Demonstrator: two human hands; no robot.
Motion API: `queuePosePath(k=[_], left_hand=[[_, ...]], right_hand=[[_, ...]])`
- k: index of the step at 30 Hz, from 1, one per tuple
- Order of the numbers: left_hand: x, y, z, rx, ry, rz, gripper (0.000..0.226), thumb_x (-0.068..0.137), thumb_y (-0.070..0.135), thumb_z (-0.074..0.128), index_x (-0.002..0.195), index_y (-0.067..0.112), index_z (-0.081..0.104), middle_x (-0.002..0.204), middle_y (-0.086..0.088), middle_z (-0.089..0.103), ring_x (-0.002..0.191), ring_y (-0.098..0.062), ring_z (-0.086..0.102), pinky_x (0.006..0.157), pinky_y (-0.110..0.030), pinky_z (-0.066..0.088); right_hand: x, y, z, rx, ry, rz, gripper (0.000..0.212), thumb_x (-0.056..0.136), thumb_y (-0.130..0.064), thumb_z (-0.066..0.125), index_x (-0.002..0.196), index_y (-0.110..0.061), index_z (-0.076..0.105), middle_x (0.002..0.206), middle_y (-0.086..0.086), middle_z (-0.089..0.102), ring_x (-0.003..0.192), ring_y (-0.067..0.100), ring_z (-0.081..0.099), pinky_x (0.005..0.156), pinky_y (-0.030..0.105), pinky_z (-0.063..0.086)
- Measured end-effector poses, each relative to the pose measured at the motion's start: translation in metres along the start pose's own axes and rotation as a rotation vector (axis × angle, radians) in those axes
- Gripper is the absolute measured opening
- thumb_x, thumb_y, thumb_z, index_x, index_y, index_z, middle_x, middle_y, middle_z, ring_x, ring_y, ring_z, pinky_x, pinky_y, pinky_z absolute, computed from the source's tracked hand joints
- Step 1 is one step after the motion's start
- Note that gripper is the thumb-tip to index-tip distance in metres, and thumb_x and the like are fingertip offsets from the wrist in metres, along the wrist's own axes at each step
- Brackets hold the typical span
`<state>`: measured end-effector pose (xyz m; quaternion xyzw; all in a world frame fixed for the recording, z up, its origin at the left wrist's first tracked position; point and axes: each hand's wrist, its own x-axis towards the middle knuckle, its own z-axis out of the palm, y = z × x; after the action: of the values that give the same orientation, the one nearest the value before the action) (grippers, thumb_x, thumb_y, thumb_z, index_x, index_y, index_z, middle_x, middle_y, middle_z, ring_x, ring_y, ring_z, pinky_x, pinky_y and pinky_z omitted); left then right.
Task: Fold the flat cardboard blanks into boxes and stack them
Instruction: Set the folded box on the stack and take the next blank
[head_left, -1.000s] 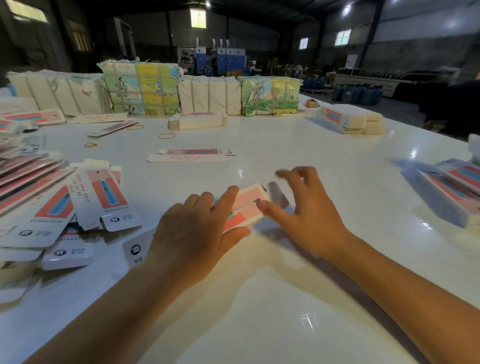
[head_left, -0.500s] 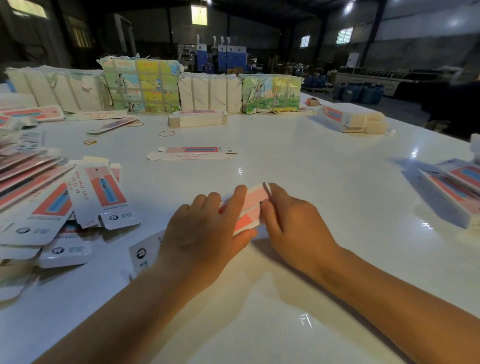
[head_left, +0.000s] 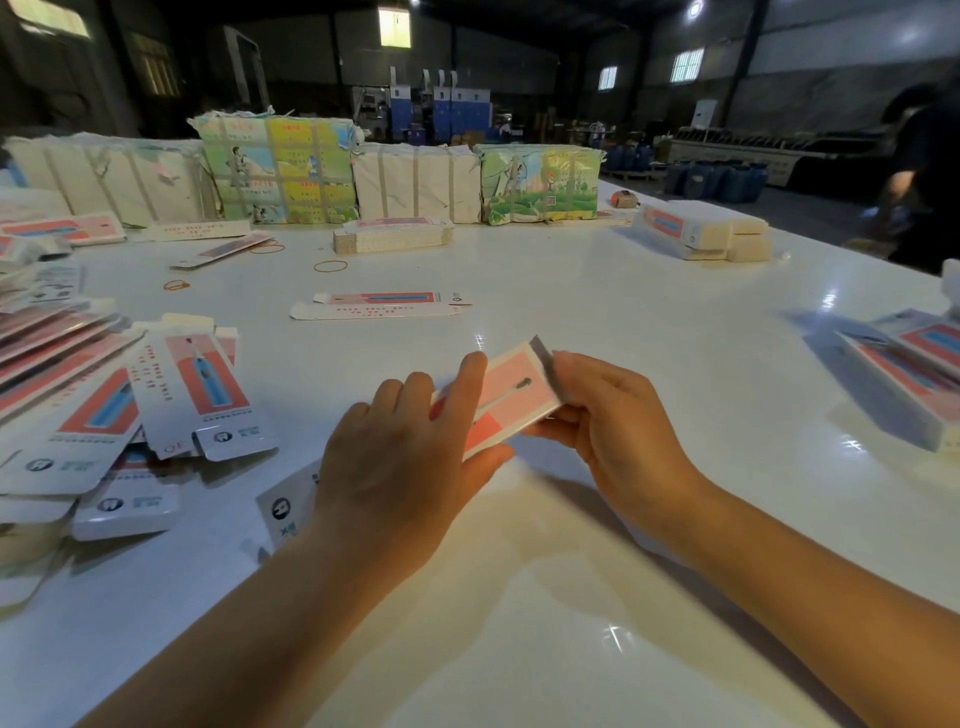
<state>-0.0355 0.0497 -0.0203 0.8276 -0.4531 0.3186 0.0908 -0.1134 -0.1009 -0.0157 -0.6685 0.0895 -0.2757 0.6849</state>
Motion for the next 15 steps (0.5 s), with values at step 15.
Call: queuePosePath(k=[15], left_hand=[[-0.0011,-0.0017,0.0023,0.016,0.012,0.038,0.07,0.078,0.052,0.035,0.125,0.004,0.057,0.078,-0.017,0.061,0.06,-0.029,0.056,0.048,-0.03,0.043]], right_hand=[[0.001,0.0003,-0.0008,-0.015,0.018,-0.016,0.051,0.095,-0.001,0.037,0.079,-0.026,0.078,0.088,0.004,0.075,0.084,0.021,0.071,0.069,0.026,0.057]])
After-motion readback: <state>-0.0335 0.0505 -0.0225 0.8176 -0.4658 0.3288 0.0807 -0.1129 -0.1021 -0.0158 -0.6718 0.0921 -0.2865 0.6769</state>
